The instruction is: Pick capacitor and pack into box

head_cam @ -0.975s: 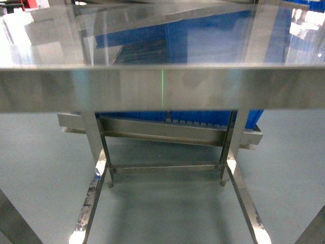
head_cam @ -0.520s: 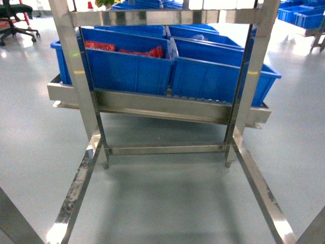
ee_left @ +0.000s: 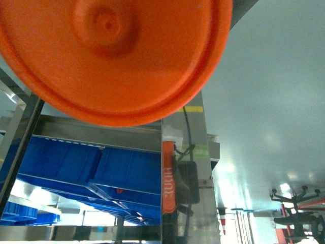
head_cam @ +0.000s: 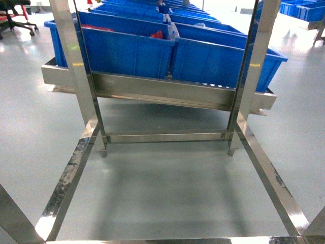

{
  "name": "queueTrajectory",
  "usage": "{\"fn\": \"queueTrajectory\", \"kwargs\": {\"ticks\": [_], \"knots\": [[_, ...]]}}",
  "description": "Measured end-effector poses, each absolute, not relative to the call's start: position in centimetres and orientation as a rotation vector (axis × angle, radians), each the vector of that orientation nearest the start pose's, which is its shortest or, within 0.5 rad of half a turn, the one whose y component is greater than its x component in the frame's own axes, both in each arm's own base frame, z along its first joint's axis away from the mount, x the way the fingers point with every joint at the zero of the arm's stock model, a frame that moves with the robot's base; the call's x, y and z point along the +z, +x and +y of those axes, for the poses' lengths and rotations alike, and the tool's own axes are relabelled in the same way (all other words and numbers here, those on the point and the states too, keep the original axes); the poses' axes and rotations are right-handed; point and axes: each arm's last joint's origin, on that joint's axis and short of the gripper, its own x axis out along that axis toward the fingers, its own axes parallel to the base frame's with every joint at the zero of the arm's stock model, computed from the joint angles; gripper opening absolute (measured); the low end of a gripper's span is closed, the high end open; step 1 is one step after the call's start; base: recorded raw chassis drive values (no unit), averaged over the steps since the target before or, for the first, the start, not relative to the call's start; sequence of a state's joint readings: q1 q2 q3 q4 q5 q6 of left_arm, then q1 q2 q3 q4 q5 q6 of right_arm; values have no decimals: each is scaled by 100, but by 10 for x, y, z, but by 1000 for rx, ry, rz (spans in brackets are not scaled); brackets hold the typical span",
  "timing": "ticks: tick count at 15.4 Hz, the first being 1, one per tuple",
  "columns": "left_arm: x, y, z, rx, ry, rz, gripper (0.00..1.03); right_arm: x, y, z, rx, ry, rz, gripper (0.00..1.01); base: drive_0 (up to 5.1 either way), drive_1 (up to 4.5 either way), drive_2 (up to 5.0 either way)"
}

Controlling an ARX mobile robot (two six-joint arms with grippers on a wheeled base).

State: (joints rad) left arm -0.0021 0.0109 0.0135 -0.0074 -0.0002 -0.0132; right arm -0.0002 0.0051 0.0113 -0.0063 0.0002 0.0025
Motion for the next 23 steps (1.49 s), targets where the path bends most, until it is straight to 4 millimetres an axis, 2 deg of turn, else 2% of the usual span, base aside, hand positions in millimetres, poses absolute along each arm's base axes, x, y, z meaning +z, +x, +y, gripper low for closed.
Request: {"fn": "queueTrajectory", "kwargs": {"ticks": [6, 23], "knots": [[167, 98, 0, -2, -13, 5, 44, 166, 97, 0, 0, 3, 0, 98, 0, 0, 0], [167, 98, 0, -2, -10, 3, 44, 166, 97, 0, -1, 3, 1, 98, -496, 250, 250]]}}
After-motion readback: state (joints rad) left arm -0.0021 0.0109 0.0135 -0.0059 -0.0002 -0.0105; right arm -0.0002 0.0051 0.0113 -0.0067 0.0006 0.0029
